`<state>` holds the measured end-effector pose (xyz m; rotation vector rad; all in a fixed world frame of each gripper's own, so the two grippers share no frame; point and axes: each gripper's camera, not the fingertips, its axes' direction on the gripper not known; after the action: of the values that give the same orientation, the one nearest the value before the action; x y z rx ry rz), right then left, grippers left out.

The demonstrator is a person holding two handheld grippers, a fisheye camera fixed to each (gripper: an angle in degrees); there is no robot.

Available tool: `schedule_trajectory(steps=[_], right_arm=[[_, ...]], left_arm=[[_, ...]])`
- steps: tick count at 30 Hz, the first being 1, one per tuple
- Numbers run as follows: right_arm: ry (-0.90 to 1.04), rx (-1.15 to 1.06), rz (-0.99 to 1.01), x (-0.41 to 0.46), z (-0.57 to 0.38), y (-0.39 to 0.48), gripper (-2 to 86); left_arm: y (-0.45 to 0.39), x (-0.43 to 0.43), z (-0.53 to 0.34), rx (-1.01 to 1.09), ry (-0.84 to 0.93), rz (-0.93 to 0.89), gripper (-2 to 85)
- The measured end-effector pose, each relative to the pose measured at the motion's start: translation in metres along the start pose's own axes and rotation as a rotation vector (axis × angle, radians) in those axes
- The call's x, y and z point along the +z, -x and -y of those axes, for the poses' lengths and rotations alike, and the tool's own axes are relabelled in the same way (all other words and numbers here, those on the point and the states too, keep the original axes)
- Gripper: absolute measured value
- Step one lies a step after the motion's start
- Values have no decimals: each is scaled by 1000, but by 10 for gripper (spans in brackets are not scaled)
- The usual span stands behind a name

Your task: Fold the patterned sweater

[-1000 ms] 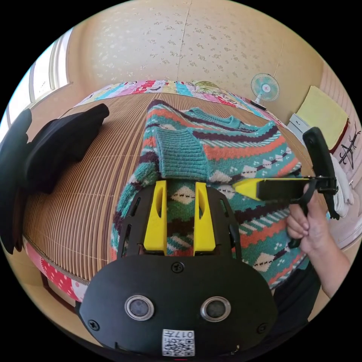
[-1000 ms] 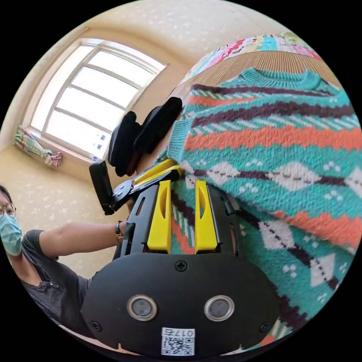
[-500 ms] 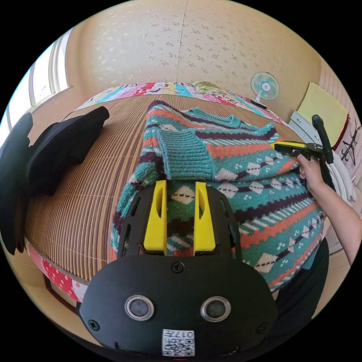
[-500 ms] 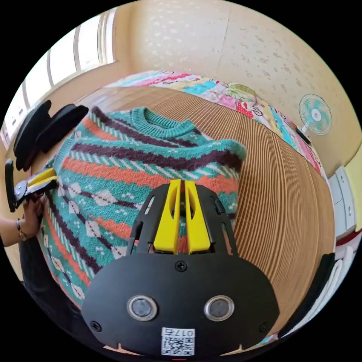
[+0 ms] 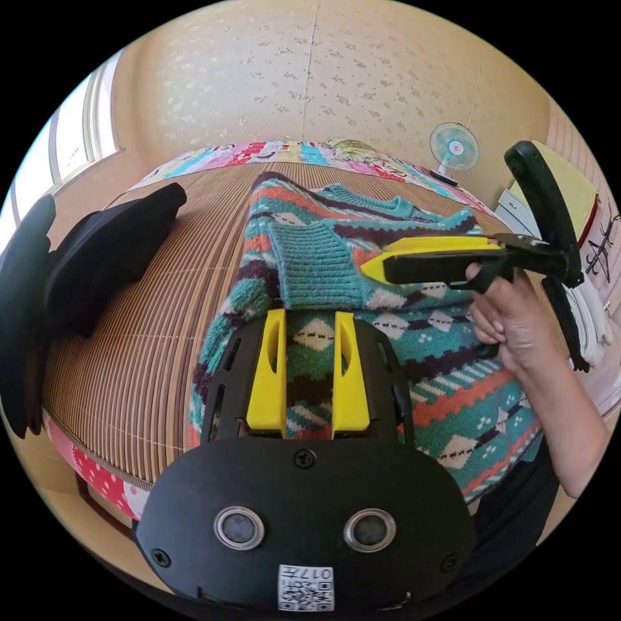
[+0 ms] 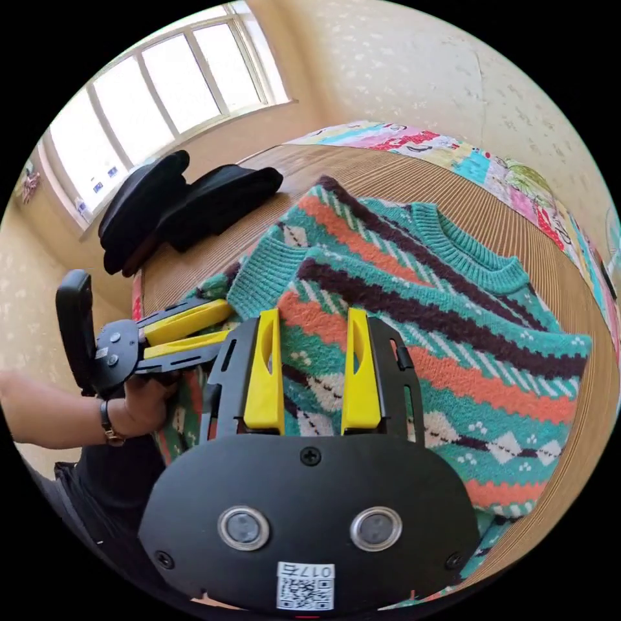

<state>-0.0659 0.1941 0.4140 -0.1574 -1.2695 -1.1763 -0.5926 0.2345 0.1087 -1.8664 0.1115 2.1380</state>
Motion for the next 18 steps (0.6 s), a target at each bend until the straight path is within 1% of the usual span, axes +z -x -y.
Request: schedule_trajectory(steps=[1,2,3,5,6,8,9,10,12,13,14,16,18], right_arm=[[24,23,31,0,5,-5,111],[11,71,81,-7,7,-16,73],[-14,97,101,-13,6,-22,54],[-157,177,131,-44,2,-39,45],[-199,193,131,-52,1,-43,44],[-368,268,128,-70,-5,-58,45],[-394,275,133,-68,-6,-62,47],[-400,272,142,-54,-3,-70,51],[-227,264,154,-4,8,-83,64],[-24,268,179,39,14,-91,72],[-22,242,187,49,4,-92,79],[-144,214,182,24,-27,-92,90],[-173,253,230,2,-56,-99,107]], left_arm=[[1,0,0,0,-1,0,112],[1,0,0,1,-2,0,112],[1,-1,0,2,-6,0,112],[2,-1,-1,3,-10,1,112],[2,-1,0,4,-10,3,112],[3,-1,0,5,-11,4,112],[4,-1,0,5,-11,4,112],[4,-1,1,5,-11,4,112],[6,-1,2,4,-11,3,112],[7,-1,2,3,-11,1,112],[7,-1,2,1,-11,0,112],[9,-1,4,1,-11,-2,112],[10,-1,5,1,-12,-1,112]])
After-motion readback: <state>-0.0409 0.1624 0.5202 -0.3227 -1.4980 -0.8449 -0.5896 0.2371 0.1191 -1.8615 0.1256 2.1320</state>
